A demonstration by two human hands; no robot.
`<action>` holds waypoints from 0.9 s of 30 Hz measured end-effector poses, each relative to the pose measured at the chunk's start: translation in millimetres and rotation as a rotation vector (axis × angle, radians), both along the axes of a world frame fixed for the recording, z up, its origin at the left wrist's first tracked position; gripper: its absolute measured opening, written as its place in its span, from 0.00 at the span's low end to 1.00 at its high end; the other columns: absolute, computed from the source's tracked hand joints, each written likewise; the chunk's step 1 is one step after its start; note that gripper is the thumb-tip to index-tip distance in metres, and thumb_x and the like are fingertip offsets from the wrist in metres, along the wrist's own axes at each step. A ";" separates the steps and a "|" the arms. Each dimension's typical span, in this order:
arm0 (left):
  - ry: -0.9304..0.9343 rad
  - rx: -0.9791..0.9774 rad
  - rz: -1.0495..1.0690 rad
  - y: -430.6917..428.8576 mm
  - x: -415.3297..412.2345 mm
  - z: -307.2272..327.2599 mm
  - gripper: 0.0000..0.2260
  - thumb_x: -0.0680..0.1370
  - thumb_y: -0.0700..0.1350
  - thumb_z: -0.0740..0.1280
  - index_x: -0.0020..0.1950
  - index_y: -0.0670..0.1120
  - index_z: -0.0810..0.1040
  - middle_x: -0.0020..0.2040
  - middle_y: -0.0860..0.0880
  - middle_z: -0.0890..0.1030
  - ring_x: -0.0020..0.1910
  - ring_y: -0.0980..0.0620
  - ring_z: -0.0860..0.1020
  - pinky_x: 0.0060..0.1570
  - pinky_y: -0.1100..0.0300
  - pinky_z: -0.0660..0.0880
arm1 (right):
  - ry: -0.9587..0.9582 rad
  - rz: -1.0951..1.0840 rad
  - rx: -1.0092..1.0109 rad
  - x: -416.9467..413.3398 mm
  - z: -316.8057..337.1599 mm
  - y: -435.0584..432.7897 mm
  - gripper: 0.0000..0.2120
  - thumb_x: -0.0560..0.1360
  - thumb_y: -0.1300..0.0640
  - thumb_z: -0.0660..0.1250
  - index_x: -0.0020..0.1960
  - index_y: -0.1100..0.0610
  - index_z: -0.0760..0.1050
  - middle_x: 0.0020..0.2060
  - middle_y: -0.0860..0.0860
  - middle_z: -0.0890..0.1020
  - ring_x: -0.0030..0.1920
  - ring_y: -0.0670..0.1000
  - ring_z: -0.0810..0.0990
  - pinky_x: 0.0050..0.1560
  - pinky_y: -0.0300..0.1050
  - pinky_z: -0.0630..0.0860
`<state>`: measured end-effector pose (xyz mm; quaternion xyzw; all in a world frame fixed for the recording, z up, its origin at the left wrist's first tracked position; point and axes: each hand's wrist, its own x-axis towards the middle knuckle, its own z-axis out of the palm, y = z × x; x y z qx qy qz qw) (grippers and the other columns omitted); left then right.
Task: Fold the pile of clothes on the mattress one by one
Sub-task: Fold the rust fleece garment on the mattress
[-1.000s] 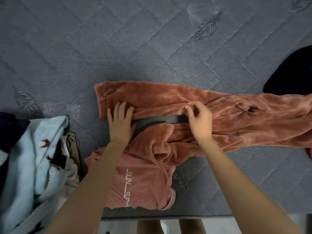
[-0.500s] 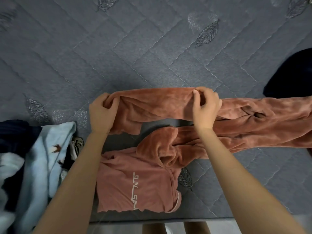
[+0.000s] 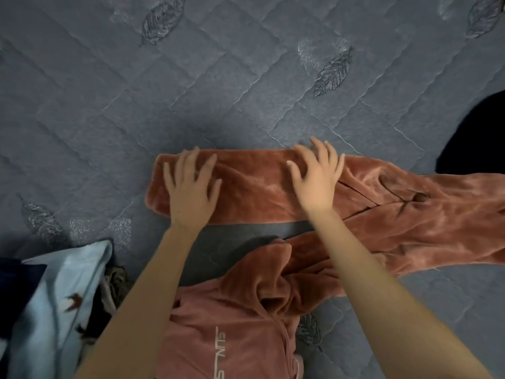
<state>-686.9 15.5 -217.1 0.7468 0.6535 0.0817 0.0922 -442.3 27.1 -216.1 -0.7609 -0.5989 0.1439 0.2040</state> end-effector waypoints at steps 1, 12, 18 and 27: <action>-0.004 -0.061 -0.113 -6.4 7.7 -4.9 0.21 0.80 0.54 0.57 0.72 0.50 0.70 0.74 0.41 0.65 0.74 0.40 0.59 0.70 0.35 0.50 | -0.015 0.005 0.014 -2.4 -1.6 -5.3 0.13 0.76 0.49 0.67 0.59 0.51 0.79 0.64 0.53 0.75 0.68 0.58 0.66 0.73 0.62 0.52; 0.041 -0.458 -0.091 -21.9 36.7 -26.2 0.30 0.79 0.61 0.55 0.78 0.59 0.45 0.80 0.50 0.42 0.77 0.47 0.38 0.70 0.36 0.35 | 0.080 0.173 -0.486 12.2 -17.7 -26.6 0.28 0.80 0.39 0.56 0.77 0.44 0.56 0.79 0.46 0.47 0.78 0.51 0.40 0.74 0.56 0.34; -0.347 -0.216 -0.169 -41.0 82.6 2.4 0.15 0.80 0.52 0.57 0.57 0.46 0.78 0.57 0.46 0.77 0.57 0.46 0.75 0.59 0.46 0.71 | 0.152 0.148 -0.256 29.7 -0.3 -31.8 0.18 0.79 0.53 0.64 0.67 0.56 0.73 0.68 0.56 0.72 0.70 0.58 0.67 0.70 0.57 0.62; -0.233 -0.979 -0.160 -79.2 88.8 17.8 0.16 0.72 0.65 0.68 0.52 0.56 0.75 0.49 0.59 0.78 0.49 0.56 0.77 0.46 0.63 0.71 | -0.076 0.170 -0.693 99.5 30.6 -54.5 0.09 0.75 0.46 0.66 0.49 0.50 0.77 0.53 0.51 0.82 0.60 0.55 0.76 0.65 0.52 0.61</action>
